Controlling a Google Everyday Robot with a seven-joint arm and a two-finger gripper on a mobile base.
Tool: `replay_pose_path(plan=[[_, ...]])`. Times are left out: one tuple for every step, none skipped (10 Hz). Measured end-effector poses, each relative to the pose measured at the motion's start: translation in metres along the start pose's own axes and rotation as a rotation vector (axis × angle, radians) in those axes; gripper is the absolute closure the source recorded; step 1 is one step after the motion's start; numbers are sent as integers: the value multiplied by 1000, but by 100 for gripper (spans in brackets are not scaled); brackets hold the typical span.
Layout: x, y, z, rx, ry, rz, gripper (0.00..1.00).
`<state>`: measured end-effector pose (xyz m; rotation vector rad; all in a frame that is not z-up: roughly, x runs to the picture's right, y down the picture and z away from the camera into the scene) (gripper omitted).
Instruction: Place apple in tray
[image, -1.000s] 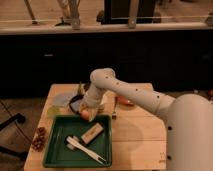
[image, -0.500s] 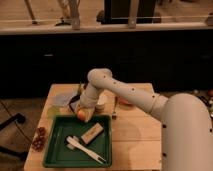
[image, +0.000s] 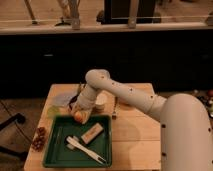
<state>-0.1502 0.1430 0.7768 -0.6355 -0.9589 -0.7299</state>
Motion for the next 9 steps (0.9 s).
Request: replay_pose_path(plan=[[-2, 0, 1, 3, -8, -2, 100], [-5, -1, 1, 8, -19, -2, 100], [-7, 0, 2, 17, -26, 2, 100], [-9, 2, 2, 23, -28, 7, 100], [-11, 3, 1, 30, -32, 11, 100], [-14, 3, 2, 38, -39, 12, 100], [-15, 3, 2, 44, -45, 12, 100], [-16, 3, 2, 55, -57, 15, 100], [-16, 3, 2, 66, -69, 14, 100]])
